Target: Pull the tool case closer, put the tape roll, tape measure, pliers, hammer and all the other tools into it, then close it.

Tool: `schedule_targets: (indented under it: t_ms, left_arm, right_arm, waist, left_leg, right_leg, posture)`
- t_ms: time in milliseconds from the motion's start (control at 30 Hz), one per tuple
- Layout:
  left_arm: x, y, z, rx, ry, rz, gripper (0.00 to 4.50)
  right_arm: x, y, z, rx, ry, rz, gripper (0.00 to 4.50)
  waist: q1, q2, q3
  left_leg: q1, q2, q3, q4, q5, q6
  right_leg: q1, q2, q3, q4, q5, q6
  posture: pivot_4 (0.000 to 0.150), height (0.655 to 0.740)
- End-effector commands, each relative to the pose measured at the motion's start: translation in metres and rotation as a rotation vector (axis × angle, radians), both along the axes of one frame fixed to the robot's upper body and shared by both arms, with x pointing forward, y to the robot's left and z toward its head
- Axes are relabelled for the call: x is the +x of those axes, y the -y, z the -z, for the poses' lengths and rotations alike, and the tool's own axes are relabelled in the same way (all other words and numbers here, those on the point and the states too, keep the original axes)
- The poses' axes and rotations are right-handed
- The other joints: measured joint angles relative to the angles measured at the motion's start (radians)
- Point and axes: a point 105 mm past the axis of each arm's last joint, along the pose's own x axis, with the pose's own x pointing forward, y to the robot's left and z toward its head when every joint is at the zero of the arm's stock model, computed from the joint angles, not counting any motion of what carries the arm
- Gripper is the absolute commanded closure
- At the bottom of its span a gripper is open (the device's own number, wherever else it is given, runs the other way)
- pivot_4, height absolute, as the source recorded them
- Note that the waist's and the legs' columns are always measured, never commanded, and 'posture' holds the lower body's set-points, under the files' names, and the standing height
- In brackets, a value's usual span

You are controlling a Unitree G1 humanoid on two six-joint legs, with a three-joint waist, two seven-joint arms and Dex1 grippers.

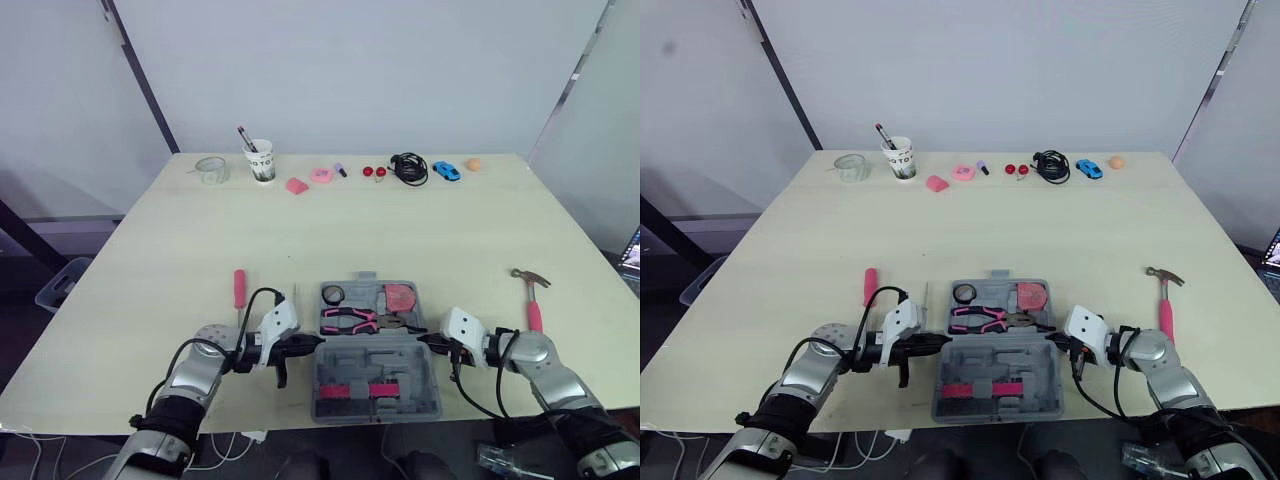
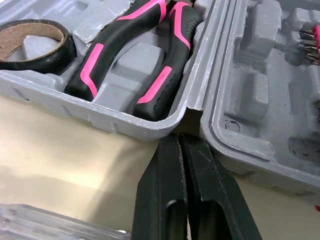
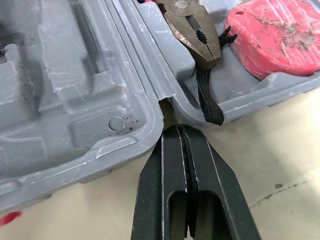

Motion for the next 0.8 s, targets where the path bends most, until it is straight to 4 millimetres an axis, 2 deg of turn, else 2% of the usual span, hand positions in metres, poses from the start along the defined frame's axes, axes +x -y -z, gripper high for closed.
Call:
schedule_targets:
  t_ms: [33, 800]
  left_arm:
    - [0.007, 0.004, -0.007, -0.007, 0.041, -0.002, 4.39]
    - [0.018, 0.009, -0.005, 0.002, 0.060, -0.010, 4.39]
  right_arm:
    - [0.007, -0.011, -0.014, 0.032, 0.069, -0.027, 4.50]
    - [0.015, -0.016, -0.015, 0.035, 0.093, -0.013, 4.50]
  waist:
    - [0.000, 0.000, 0.000]
    - [0.002, 0.000, 0.000]
  left_leg:
    - [0.000, 0.000, 0.000, 0.000, 0.000, 0.000]
    - [0.000, 0.000, 0.000, 0.000, 0.000, 0.000]
  right_leg:
    - [0.000, 0.000, 0.000, 0.000, 0.000, 0.000]
    - [0.000, 0.000, 0.000, 0.000, 0.000, 0.000]
  posture:
    - [0.150, 0.7400]
    - [0.150, 0.7400]
